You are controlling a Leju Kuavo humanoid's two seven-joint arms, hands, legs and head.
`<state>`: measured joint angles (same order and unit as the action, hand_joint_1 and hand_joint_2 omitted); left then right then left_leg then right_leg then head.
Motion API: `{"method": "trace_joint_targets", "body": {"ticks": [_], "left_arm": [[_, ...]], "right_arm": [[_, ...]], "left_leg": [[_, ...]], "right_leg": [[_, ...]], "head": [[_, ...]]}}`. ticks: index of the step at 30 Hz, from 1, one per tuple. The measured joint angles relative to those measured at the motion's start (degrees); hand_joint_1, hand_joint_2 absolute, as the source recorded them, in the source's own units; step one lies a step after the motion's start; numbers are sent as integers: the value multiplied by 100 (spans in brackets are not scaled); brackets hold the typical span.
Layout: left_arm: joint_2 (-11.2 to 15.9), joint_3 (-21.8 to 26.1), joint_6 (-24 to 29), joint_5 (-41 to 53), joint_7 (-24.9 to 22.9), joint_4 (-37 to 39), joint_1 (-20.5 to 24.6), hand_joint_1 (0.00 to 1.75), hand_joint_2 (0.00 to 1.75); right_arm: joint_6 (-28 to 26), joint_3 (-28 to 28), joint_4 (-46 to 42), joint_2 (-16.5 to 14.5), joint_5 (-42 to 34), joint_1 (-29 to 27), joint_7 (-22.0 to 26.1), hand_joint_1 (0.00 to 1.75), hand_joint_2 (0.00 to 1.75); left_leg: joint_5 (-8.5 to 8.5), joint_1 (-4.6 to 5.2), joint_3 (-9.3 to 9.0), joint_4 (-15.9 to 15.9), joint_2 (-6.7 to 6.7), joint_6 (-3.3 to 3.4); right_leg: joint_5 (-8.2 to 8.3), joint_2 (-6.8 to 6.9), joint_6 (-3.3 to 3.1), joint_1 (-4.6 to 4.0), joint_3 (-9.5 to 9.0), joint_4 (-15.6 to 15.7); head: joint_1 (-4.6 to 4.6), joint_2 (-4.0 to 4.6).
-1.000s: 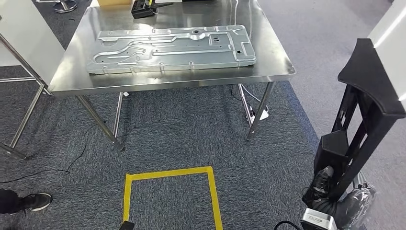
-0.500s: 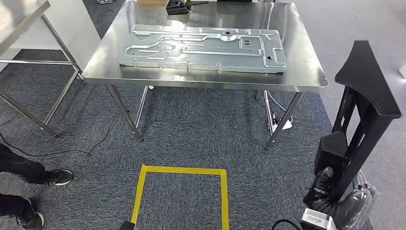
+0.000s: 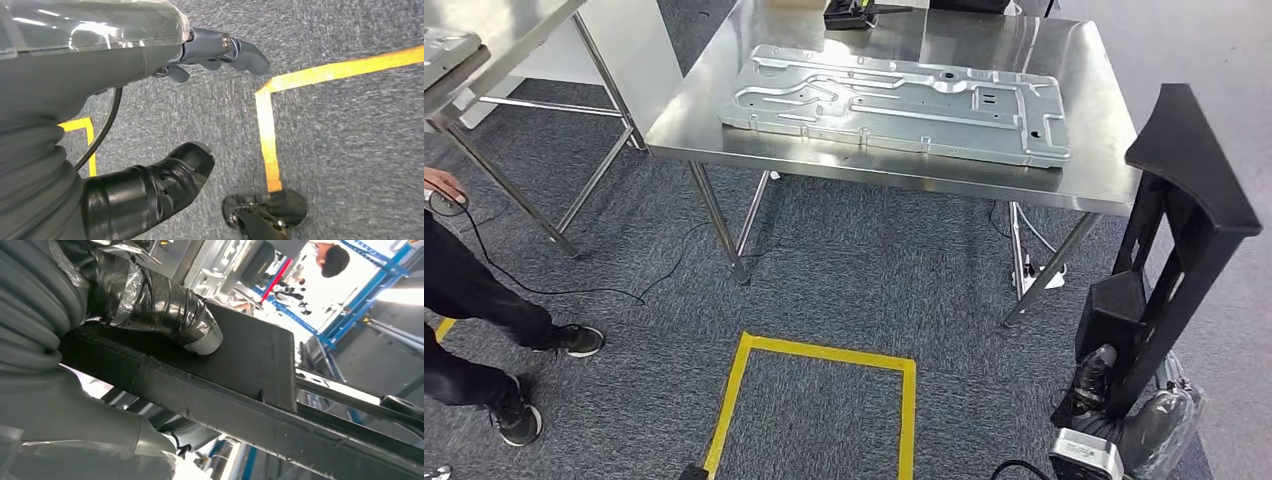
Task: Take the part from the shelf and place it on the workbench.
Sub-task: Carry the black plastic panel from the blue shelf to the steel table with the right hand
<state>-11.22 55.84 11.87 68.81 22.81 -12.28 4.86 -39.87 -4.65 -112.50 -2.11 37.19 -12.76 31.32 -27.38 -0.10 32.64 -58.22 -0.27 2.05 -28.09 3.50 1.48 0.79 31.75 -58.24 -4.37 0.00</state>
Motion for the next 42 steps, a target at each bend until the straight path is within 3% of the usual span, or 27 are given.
{"method": "trace_joint_targets", "body": {"ticks": [2,5,6,7,11,14,16,19,20,22,23,24,25,26,28,29,34,36,38,39,40,42], "left_arm": [[-1,-8,-1,4,1,0,-8,0,175],[-2,-17,0,7,0,0,4,0,175],[-2,-19,-1,8,-1,0,2,0,175],[-2,-20,-2,9,-1,0,-3,0,175],[-2,-21,-7,25,-4,0,-12,0,175],[-3,-22,-7,26,-3,0,-11,0,175],[-14,-23,-11,34,-3,2,-8,0,175],[-31,-24,-16,44,-4,4,3,0,175],[-32,-24,-16,45,-4,4,8,0,175],[-32,-24,-16,46,-3,4,13,0,175],[-32,-24,-17,47,-5,5,6,0,175],[-32,-24,-17,48,-8,5,-6,0,175],[-32,-24,-17,49,-10,6,-18,0,175],[-32,-24,-17,50,-13,7,-29,0,175],[-32,-24,-18,50,-15,7,-34,0,175],[-32,-24,-18,50,-15,7,-29,0,175],[-33,-24,-22,50,-17,7,-43,0,175],[-34,-24,-24,50,-17,7,-40,0,175],[-34,-24,-24,50,-17,7,-33,0,175],[-34,-24,-24,50,-17,7,-38,0,175],[-34,-24,-24,51,-17,7,-47,0,175],[-35,-24,-24,52,-18,7,-56,0,175]], "right_arm": [[0,-1,0,-17,-23,9,-32,175,175],[-1,-1,13,-43,-26,1,-29,175,175],[-1,-1,22,-49,-28,-4,-28,175,175],[-2,-1,31,-51,-30,-9,-27,175,175],[-2,-1,37,-80,-32,-10,-20,175,175],[-2,-1,36,-84,-32,-9,-20,175,175],[-3,-1,37,-92,-32,-5,-20,175,175],[-7,-1,33,-128,-32,0,-23,175,175],[-7,-1,33,-143,-31,3,-25,175,175],[-7,-1,33,-162,-26,6,-26,175,175],[-7,-1,33,-169,-23,5,-26,175,175],[-7,-1,34,-175,-20,2,-26,175,175],[-7,-1,34,-181,-16,2,-26,175,175],[-7,-1,34,-187,-12,1,-26,175,175],[-7,0,34,-200,-9,5,-27,175,175],[-7,1,34,-205,-8,10,-27,175,175],[-11,3,32,-219,-8,25,-36,175,175],[-13,8,32,-220,-8,33,-37,175,175],[-13,13,33,-221,-9,28,-35,175,175],[-13,16,34,-221,-10,20,-35,175,175],[-13,20,35,-222,-10,14,-36,175,175],[-13,27,35,-222,-10,12,-35,175,175]], "left_leg": [[19,-26,-51,56,18,66],[12,-14,-81,67,41,131],[1,-5,-91,63,56,140],[-15,3,-107,59,75,146],[-89,13,-216,50,144,124],[-101,13,-232,49,149,118],[-128,25,-240,43,160,86],[-274,33,-236,-77,147,-62],[-398,25,-140,-295,126,-109],[-691,-7,286,-1044,96,-157],[-769,-21,514,-1388,88,-175],[-741,-33,667,-1569,81,-186],[-585,-42,710,-1520,74,-191],[-341,-48,644,-1264,68,-186],[110,-39,360,-507,48,-154],[193,-25,243,-248,40,-123],[94,-15,53,3,67,62],[54,-24,-44,39,72,129],[-11,-12,-109,40,76,162],[-49,-4,-149,37,80,166],[-93,3,-203,35,86,164],[-190,13,-341,35,99,145]], "right_leg": [[-134,-127,64,8,78,-195],[-582,-290,104,12,615,-1201],[-638,-297,105,12,780,-1470],[-579,-299,99,11,853,-1546],[120,-320,27,-2,457,-585],[212,-328,12,-5,376,-407],[207,-357,-32,-29,278,-207],[138,-369,-158,-8,102,51],[118,-356,-198,9,46,92],[72,-324,-233,15,-30,111],[43,-319,-239,13,-57,110],[9,-317,-236,12,-92,108],[-30,-318,-229,13,-139,107],[-73,-320,-216,14,-198,107],[-174,-317,-167,7,-308,104],[-215,-315,-134,1,-337,104],[-300,-312,12,3,-387,-40],[-518,-324,43,13,-100,-572],[-789,-332,67,10,405,-1334],[-822,-332,71,10,608,-1560],[-729,-332,61,7,712,-1573],[-234,-334,10,-8,613,-1004]], "head": [[-3,0],[-6,0],[-5,0],[-6,0],[-6,0],[-7,0],[-5,-1],[18,-1],[31,0],[57,0],[56,0],[57,0],[57,0],[58,0],[56,0],[56,0],[51,0],[48,0],[46,0],[47,0],[48,0],[47,0]]}}
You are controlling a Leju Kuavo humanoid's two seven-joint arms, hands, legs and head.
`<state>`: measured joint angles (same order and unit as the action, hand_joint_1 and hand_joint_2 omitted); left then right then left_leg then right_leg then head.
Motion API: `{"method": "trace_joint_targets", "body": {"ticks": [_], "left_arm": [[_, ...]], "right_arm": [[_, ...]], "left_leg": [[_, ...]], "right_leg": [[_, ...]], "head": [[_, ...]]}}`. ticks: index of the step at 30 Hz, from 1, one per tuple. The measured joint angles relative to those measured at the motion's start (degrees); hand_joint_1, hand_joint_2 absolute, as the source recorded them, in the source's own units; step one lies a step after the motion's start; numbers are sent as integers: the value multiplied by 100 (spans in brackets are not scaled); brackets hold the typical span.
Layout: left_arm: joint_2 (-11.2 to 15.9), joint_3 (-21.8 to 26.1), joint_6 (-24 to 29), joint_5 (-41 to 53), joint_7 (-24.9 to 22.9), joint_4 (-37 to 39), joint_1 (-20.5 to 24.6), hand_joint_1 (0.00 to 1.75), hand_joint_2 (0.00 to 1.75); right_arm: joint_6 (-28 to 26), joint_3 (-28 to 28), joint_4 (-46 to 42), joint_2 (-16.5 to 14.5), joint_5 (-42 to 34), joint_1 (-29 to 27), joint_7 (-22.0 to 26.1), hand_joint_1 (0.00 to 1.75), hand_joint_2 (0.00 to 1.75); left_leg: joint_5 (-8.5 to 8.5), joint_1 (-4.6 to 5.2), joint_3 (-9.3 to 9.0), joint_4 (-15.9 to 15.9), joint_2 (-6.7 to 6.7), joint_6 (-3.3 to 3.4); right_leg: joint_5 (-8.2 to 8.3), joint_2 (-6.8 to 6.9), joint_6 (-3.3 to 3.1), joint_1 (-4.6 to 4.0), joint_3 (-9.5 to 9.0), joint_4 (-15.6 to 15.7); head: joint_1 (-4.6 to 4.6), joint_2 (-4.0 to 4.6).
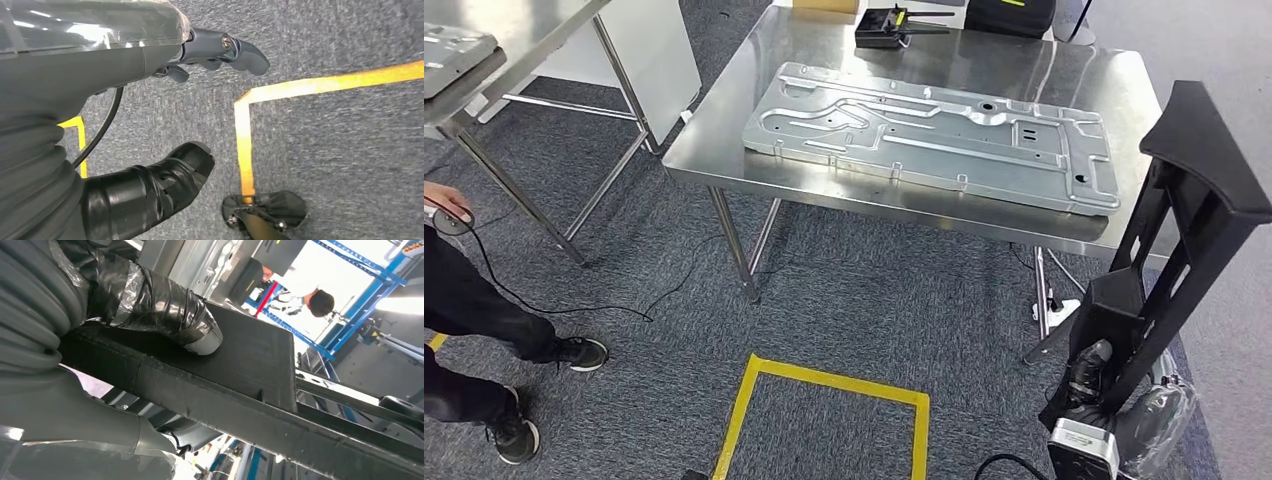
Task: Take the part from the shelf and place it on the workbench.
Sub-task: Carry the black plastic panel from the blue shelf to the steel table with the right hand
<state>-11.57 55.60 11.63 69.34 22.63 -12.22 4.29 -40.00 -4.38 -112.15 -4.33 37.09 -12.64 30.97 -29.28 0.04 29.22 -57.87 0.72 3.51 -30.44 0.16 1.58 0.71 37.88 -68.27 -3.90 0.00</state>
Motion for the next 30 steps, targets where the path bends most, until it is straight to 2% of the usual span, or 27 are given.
{"method": "trace_joint_targets", "body": {"ticks": [1,2,3,5,7,9,11,12,13,14,17,19,20,22,23,24,25,27,28,29,30], "left_arm": [[-3,0,-1,1,-1,1,-2,0,175],[-8,0,-1,1,0,2,2,0,175],[-11,0,-1,2,0,3,9,0,175],[-16,0,-1,3,-1,7,18,0,175],[-12,0,-1,5,-3,9,19,0,175],[-9,0,0,9,-4,9,27,0,175],[-10,0,0,14,-3,9,33,0,175],[-10,0,-1,19,-4,9,27,0,175],[-9,0,-1,27,-5,9,18,0,175],[-9,0,-2,35,-7,9,8,0,175],[-8,0,-2,52,-12,9,-2,0,175],[-7,-2,-5,62,-15,10,4,0,175],[-5,-4,-7,73,-19,11,1,0,175],[-4,-7,-9,100,-24,11,-3,0,175],[-4,-7,-9,113,-27,11,-1,0,175],[-4,-7,-9,120,-30,11,11,0,175],[-4,-8,-9,125,-31,11,25,0,175],[-4,-10,-14,139,-37,11,48,0,175],[-3,-10,-17,147,-43,11,51,0,175],[-3,-11,-22,154,-52,11,51,0,175],[-3,-11,-27,160,-61,11,50,0,175]], "right_arm": [[0,3,1,0,0,2,1,175,175],[0,7,3,-1,0,2,1,175,175],[0,12,5,-1,0,2,1,175,175],[0,26,9,-4,-2,-9,1,175,175],[-1,45,4,-15,-5,-14,4,175,175],[-2,75,-10,-34,-4,0,14,175,175],[-2,122,-18,-50,1,11,30,175,175],[-2,151,-19,-53,3,13,38,175,175],[-2,188,-19,-55,4,15,46,175,175],[-2,228,-22,-55,3,21,55,175,175],[-2,372,-70,-56,1,66,115,175,175],[-3,482,-145,-56,-4,109,197,175,175],[-4,540,-197,-56,-13,130,243,175,175],[-6,663,-336,-55,-48,180,307,175,175],[-7,721,-410,-53,-69,215,327,175,175],[-7,777,-481,-47,-86,260,338,175,175],[-7,829,-546,-36,-97,305,344,175,175],[-7,919,-647,2,-100,402,338,175,175],[-7,955,-684,23,-93,449,321,175,175],[-7,988,-715,44,-79,497,298,175,175],[-7,1014,-742,65,-62,544,274,175,175]], "left_leg": [[-51,1,-68,5,5,-16],[-92,3,-122,7,11,-36],[-135,5,-145,14,15,-68],[-168,19,-194,-25,19,-131],[-200,27,-212,-158,9,-183],[-313,13,-5,-587,-11,-227],[-591,-19,441,-1280,-25,-286],[-714,-35,649,-1531,-27,-314],[-763,-50,807,-1653,-29,-341],[-669,-60,857,-1555,-30,-354],[75,-57,668,-581,-48,-330],[265,-26,597,-263,-63,-263],[234,-8,591,-269,-63,-228],[299,-19,527,-228,-61,-161],[289,-26,492,-206,-59,-129],[285,-36,460,-181,-58,-98],[270,-42,434,-166,-58,-71],[220,-37,388,-158,-55,-37],[190,-32,357,-158,-51,-32],[155,-26,312,-158,-45,-32],[118,-21,256,-158,-38,-35]], "right_leg": [[246,-4,-39,-19,-117,370],[340,-4,-72,-46,-191,644],[347,-9,-110,-72,-241,807],[285,-15,-174,-96,-260,861],[382,-16,-235,-57,-379,920],[353,-1,-285,-21,-497,960],[291,10,-313,-19,-560,971],[253,6,-314,-18,-592,970],[210,-1,-309,-18,-637,969],[163,-9,-300,-16,-695,968],[7,-17,-234,-10,-893,969],[-71,-17,-167,-17,-953,970],[-104,-18,-131,-21,-982,974],[-178,-13,-62,-13,-1025,961],[-234,-10,-35,-7,-1011,880],[-333,-10,-8,0,-916,677],[-469,-10,13,5,-739,356],[-707,-12,41,4,-225,-415],[-700,-12,43,4,-22,-646],[-558,-12,33,3,82,-665],[-310,-12,13,-1,75,-465]], "head": [[0,0],[3,0],[3,0],[7,0],[9,0],[33,0],[54,0],[53,0],[54,0],[53,0],[50,0],[50,-1],[50,-1],[49,0],[48,0],[45,0],[43,0],[40,0],[41,0],[40,0],[41,0]]}}
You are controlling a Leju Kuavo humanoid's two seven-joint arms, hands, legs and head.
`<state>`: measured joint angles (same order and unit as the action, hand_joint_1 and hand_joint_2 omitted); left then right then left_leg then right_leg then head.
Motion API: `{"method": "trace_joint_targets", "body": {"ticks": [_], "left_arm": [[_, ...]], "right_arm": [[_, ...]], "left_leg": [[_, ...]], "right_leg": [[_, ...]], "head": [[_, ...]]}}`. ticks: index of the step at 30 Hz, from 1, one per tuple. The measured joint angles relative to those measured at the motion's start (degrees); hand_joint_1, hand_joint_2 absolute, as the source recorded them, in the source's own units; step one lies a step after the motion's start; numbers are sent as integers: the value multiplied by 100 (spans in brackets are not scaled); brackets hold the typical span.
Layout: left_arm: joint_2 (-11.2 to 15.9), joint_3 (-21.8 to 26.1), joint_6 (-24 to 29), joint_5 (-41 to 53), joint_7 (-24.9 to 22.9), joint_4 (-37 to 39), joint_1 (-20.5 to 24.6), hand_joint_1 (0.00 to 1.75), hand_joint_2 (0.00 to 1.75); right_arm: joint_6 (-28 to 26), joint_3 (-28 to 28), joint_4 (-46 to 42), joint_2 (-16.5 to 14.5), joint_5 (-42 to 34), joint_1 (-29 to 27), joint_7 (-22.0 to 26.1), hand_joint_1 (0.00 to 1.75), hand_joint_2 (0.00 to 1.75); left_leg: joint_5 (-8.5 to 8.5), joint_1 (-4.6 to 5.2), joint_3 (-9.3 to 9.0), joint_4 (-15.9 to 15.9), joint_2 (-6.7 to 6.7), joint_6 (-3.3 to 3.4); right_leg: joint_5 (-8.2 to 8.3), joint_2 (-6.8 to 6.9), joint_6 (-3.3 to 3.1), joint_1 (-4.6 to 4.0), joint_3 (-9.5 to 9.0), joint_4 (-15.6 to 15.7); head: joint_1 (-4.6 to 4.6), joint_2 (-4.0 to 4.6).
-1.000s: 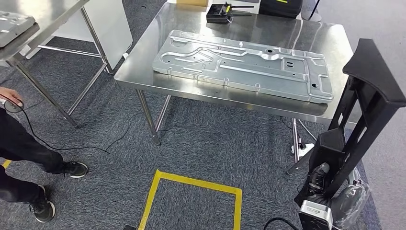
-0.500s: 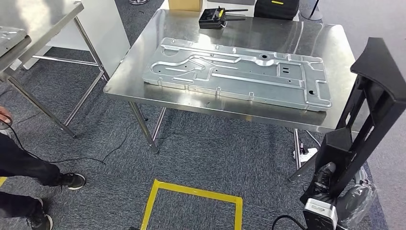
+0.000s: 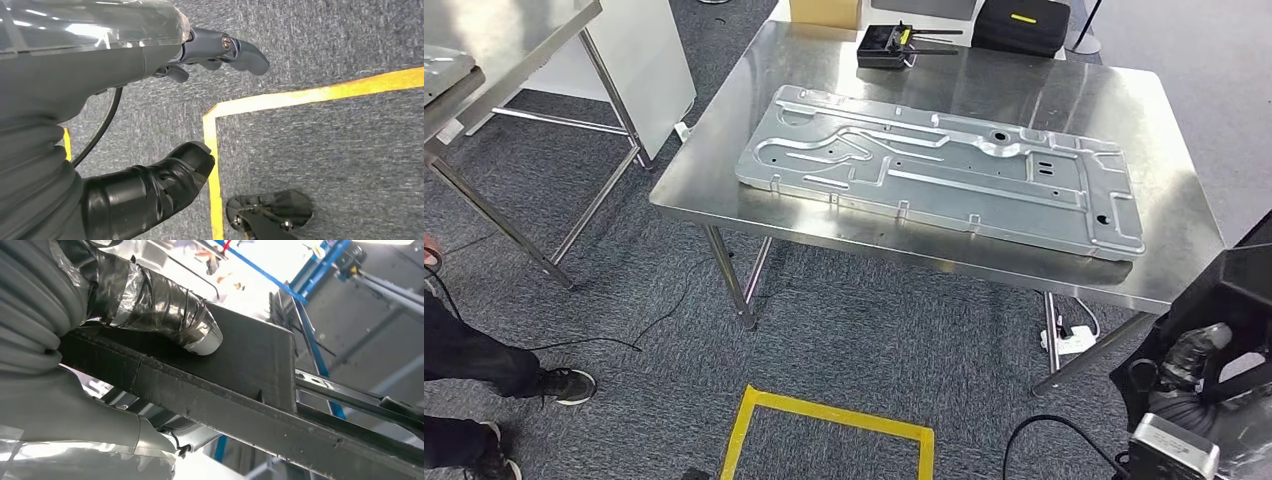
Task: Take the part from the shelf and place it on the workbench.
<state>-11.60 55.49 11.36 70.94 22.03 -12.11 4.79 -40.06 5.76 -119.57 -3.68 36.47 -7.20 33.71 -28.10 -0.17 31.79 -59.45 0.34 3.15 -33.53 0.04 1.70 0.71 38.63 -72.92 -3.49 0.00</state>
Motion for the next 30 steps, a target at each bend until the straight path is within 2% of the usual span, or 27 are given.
{"method": "trace_joint_targets", "body": {"ticks": [1,2,3,4,6,8,9,10,11,12,13,14,15,16,17,18,19,20,23,25,26,28,29,30], "left_arm": [[-1,-2,-5,3,-6,0,2,0,175],[-2,-4,-9,7,-10,0,6,0,175],[-4,-7,-12,10,-11,1,16,0,175],[-5,-10,-14,13,-14,1,26,0,175],[-4,-17,-17,22,-22,2,45,0,175],[0,-27,-19,42,-33,2,54,0,175],[2,-33,-20,52,-37,2,60,0,175],[3,-39,-21,61,-40,2,67,0,175],[3,-44,-24,68,-42,2,72,0,175],[3,-48,-28,71,-43,2,75,0,175],[3,-52,-33,74,-44,2,73,0,175],[3,-57,-36,78,-44,2,69,0,175],[3,-64,-38,81,-44,2,66,0,175],[4,-74,-39,84,-44,2,67,0,175],[5,-86,-39,84,-44,2,69,0,175],[8,-97,-39,84,-48,2,75,0,175],[10,-108,-39,85,-53,2,85,0,175],[11,-116,-39,86,-60,2,92,0,175],[11,-128,-39,90,-76,2,92,0,175],[8,-131,-39,91,-78,2,92,0,175],[8,-132,-39,91,-78,2,95,0,175],[8,-133,-39,91,-78,2,98,0,175],[8,-133,-39,91,-79,2,95,0,175],[8,-133,-39,91,-79,2,91,0,175]], "right_arm": [[0,25,-26,19,16,45,-17,175,175],[0,48,-48,34,29,90,-29,175,175],[1,70,-67,46,36,133,-39,175,175],[1,90,-82,60,39,177,-51,175,175],[2,116,-102,94,40,259,-89,175,175],[0,120,-106,137,33,344,-150,175,175],[0,121,-106,156,27,398,-185,175,175],[0,121,-105,172,22,454,-211,175,175],[0,121,-104,185,20,510,-233,175,175],[0,121,-103,197,24,560,-252,175,175],[1,120,-98,208,32,601,-272,175,175],[1,118,-90,220,44,636,-298,175,175],[2,115,-78,231,58,673,-328,175,175],[2,109,-63,244,72,712,-357,175,175],[2,104,-48,257,84,755,-384,175,175],[2,98,-35,270,95,799,-409,175,175],[2,93,-24,285,104,839,-431,175,175],[2,88,-14,297,113,872,-453,175,175],[2,69,8,333,124,931,-496,175,175],[2,60,15,359,128,962,-505,175,175],[1,58,20,374,130,975,-508,175,175],[1,57,42,393,132,992,-510,175,175],[1,57,57,398,132,992,-512,175,175],[1,57,70,402,132,991,-517,175,175]], "left_leg": [[-41,5,-63,1,7,-7],[-78,8,-112,8,12,-18],[-113,17,-146,8,21,-39],[-137,21,-161,15,25,-65],[-163,26,-171,49,26,-123],[-205,31,-193,39,12,-183],[-274,34,-155,-78,6,-213],[-393,32,-48,-311,3,-243],[-542,20,136,-648,1,-267],[-690,8,367,-1035,1,-284],[-770,-1,582,-1358,1,-297],[-736,-6,725,-1518,1,-304],[-579,-7,761,-1458,0,-304],[-329,-7,688,-1184,0,-294],[-58,-6,546,-774,-2,-274],[124,4,398,-397,-4,-250],[224,14,289,-132,-5,-224],[244,26,232,9,-3,-199],[214,30,191,75,10,-117],[212,2,127,135,11,-53],[201,-4,96,151,11,-28],[157,-2,52,153,10,-2],[128,1,22,151,12,1],[97,2,-17,150,16,-3]], "right_leg": [[308,-1,-34,-9,-95,367],[541,-3,-73,-23,-213,720],[682,-5,-107,-44,-320,1022],[733,-6,-132,-65,-384,1200],[697,-18,-163,-91,-418,1304],[701,-31,-202,-45,-468,1375],[705,-28,-224,-19,-509,1422],[704,-20,-247,4,-549,1458],[691,-11,-263,2,-575,1472],[675,-3,-277,2,-590,1474],[656,-2,-281,1,-604,1472],[633,-2,-282,0,-626,1469],[607,-4,-279,0,-657,1467],[577,-6,-273,0,-698,1464],[544,-7,-260,0,-742,1462],[507,-8,-236,-11,-771,1453],[479,-9,-209,-18,-785,1450],[458,-9,-177,-28,-787,1451],[413,-6,-83,-26,-801,1452],[251,-7,-23,-13,-687,1164],[106,-7,2,-2,-523,842],[-152,-6,38,7,-62,84],[-150,-5,46,10,109,-135],[-30,-5,44,9,183,-147]], "head": [[-1,0],[-1,0],[-3,0],[-2,0],[0,0],[6,0],[16,0],[24,0],[33,0],[37,0],[36,0],[37,0],[36,0],[37,0],[36,0],[34,0],[35,0],[33,0],[31,0],[18,0],[10,0],[7,0],[7,0],[7,0]]}}
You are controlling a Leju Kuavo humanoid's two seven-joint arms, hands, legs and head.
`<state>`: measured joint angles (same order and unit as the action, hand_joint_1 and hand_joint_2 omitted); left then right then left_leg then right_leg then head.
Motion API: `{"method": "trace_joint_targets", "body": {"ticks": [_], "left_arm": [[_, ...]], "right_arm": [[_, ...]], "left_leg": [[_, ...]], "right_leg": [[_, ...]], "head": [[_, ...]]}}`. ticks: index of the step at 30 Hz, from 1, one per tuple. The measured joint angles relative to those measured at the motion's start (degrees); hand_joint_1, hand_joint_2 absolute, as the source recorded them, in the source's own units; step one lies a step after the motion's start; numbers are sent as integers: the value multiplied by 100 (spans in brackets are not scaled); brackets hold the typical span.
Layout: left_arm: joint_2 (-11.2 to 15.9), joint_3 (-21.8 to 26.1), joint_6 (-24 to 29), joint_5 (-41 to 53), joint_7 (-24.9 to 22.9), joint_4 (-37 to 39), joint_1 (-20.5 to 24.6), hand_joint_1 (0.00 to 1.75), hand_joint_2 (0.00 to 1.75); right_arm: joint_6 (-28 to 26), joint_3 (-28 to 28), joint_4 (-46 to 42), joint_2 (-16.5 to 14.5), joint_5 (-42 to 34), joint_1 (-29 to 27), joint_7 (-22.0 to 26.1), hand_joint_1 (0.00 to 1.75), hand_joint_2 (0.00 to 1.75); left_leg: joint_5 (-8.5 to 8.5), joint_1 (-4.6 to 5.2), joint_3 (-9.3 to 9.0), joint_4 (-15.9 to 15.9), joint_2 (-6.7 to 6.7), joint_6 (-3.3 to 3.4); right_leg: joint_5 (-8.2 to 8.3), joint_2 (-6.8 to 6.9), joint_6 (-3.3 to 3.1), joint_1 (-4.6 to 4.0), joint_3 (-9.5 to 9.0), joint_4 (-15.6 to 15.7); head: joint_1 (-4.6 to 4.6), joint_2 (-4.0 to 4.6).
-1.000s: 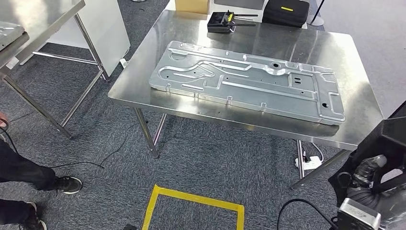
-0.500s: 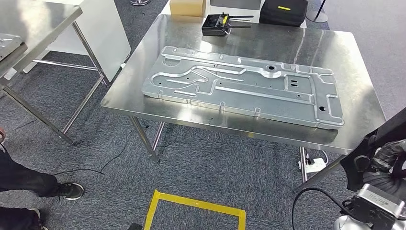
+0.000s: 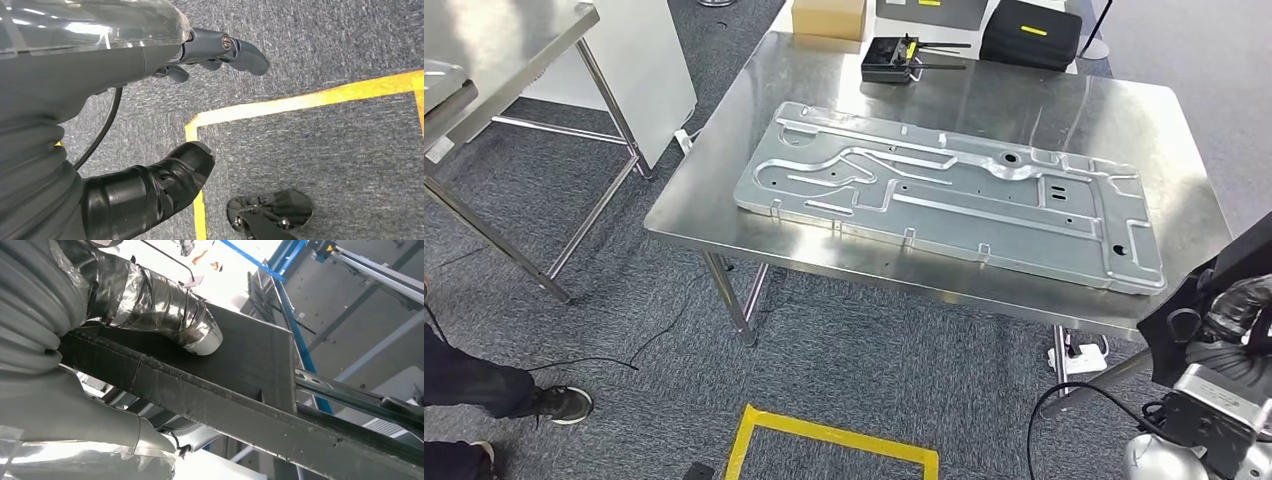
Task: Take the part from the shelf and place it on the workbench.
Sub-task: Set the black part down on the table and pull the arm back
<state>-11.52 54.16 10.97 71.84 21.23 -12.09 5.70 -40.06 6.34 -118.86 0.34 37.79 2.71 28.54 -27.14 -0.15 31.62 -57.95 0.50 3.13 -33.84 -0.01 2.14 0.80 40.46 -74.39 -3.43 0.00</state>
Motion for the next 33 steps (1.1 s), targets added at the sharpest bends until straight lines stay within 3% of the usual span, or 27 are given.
{"method": "trace_joint_targets", "body": {"ticks": [2,4,7,10,11,13,14,15,16,18,20,22,25,26,29,30,31,33], "left_arm": [[-1,-1,0,2,-1,0,-4,0,175],[-3,-2,-2,7,0,1,2,0,175],[-4,-3,-4,22,-8,2,15,0,175],[-3,-5,-4,38,-20,2,29,0,175],[-3,-7,-4,42,-25,2,36,0,175],[-4,-8,-5,50,-39,2,39,0,175],[-5,-9,-7,54,-48,2,34,0,175],[-5,-9,-9,57,-55,2,27,0,175],[-5,-9,-10,60,-60,2,23,0,175],[-4,-9,-14,61,-62,2,23,0,175],[-3,-9,-19,61,-62,2,38,0,175],[-2,-10,-22,62,-62,2,52,0,175],[-8,-16,-28,74,-63,3,58,0,175],[-10,-21,-30,81,-64,3,63,0,175],[-14,-37,-37,95,-71,2,68,0,175],[-15,-39,-39,96,-73,2,65,0,175],[-16,-41,-41,96,-75,2,61,0,175],[-19,-46,-49,97,-78,2,59,0,175]], "right_arm": [[0,-1,15,10,0,4,-13,175,175],[1,-4,22,20,0,18,-36,175,175],[2,-17,48,25,5,42,-90,175,175],[2,-26,78,25,43,80,-153,175,175],[2,-28,94,25,63,109,-176,175,175],[2,-32,144,25,104,177,-232,175,175],[2,-33,179,28,118,203,-262,175,175],[2,-33,214,34,128,223,-291,175,175],[2,-33,247,43,133,242,-315,175,175],[2,-34,307,62,137,283,-346,175,175],[2,-36,355,81,139,331,-363,175,175],[2,-38,401,109,141,365,-403,175,175],[2,-47,472,162,149,425,-474,175,175],[1,-48,495,184,158,456,-491,175,175],[-1,-48,584,246,201,509,-550,175,175],[-1,-48,616,259,211,512,-568,175,175],[0,-48,644,269,218,515,-578,175,175],[0,-48,680,291,226,535,-586,175,175]], "left_leg": [[-79,2,-110,-2,14,-20],[-160,19,-191,-8,27,-68],[-211,27,-205,9,30,-151],[-352,25,-145,-184,6,-239],[-482,18,4,-477,-2,-265],[-742,-3,478,-1282,-8,-303],[-776,-11,693,-1582,-8,-317],[-687,-15,813,-1672,-9,-324],[-485,-17,822,-1533,-9,-322],[43,-11,590,-801,-10,-277],[265,14,366,-222,-13,-216],[217,36,317,-88,-11,-172],[212,-9,252,3,-5,-90],[207,-23,221,30,-6,-62],[140,-22,157,31,-9,-22],[108,-23,123,27,-7,-24],[74,-25,82,19,-4,-31],[-20,-34,-16,-10,4,-61]], "right_leg": [[515,0,-35,-4,-168,596],[847,-2,-99,-37,-441,1275],[829,-6,-182,-77,-549,1530],[806,4,-269,-20,-642,1615],[791,14,-302,-3,-684,1638],[744,27,-342,-8,-736,1642],[718,27,-348,-10,-763,1640],[689,22,-347,-11,-797,1638],[657,17,-342,-11,-840,1635],[583,9,-318,-14,-928,1630],[525,1,-266,-31,-953,1613],[499,0,-206,-45,-943,1616],[381,8,-114,-30,-903,1472],[262,6,-85,-19,-785,1230],[-103,3,-16,12,-131,133],[-66,4,-1,25,7,-24],[89,5,9,38,35,43],[588,8,16,62,-185,710]], "head": [[-2,0],[-3,0],[-1,0],[3,0],[4,0],[5,0],[5,0],[5,0],[6,0],[4,0],[5,0],[5,0],[-3,0],[-7,0],[-11,0],[-10,0],[-11,0],[-12,0]]}}
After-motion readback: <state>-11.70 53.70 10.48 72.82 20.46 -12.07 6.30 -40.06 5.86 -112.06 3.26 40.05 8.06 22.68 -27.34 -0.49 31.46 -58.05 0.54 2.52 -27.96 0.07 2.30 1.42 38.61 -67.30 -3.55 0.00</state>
